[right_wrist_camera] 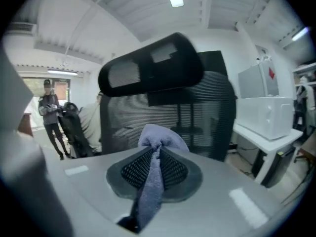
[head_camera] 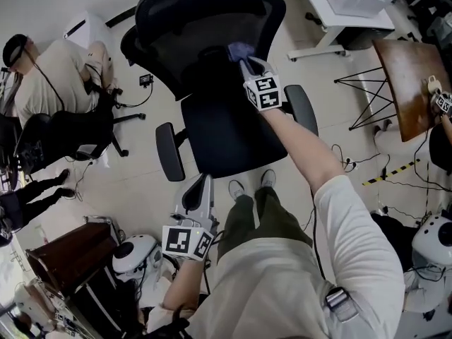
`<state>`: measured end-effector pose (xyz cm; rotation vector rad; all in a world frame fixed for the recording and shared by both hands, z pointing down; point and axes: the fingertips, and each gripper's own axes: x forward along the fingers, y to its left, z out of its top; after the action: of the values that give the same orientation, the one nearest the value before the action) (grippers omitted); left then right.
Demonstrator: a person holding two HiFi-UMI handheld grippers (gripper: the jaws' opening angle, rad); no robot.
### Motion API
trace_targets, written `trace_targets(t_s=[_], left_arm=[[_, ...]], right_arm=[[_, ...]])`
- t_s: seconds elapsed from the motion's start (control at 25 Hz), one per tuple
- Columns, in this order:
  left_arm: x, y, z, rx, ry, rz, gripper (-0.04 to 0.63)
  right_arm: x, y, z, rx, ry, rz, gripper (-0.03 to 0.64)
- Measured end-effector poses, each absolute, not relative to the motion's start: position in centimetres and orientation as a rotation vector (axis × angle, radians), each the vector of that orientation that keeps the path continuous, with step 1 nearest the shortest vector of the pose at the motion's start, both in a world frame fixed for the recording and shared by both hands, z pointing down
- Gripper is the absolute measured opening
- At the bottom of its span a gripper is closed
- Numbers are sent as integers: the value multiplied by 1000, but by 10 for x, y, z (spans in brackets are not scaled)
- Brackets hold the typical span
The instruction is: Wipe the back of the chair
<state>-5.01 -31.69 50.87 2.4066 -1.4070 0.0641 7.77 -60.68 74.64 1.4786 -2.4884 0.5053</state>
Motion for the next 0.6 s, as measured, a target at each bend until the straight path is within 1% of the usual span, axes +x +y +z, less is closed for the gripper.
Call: trace_targets(t_s=[0.16, 0.28, 0.4, 0.6], left_arm=[[-80, -314, 502, 2353, -1516, -1, 66], [-105, -311, 501, 2317, -1591, -47, 66], [-132, -312, 513, 2267, -1660, -56, 66], [-175, -294, 550, 2180, -1718, -23, 66]], right_arm=[[-71, -571, 755, 1212, -2632, 459, 43], [-149, -569, 785, 1111, -2626, 462, 43], [-183, -586, 822, 1072, -2570, 497, 42], [-195, -606, 839, 1081, -2541, 484, 41]])
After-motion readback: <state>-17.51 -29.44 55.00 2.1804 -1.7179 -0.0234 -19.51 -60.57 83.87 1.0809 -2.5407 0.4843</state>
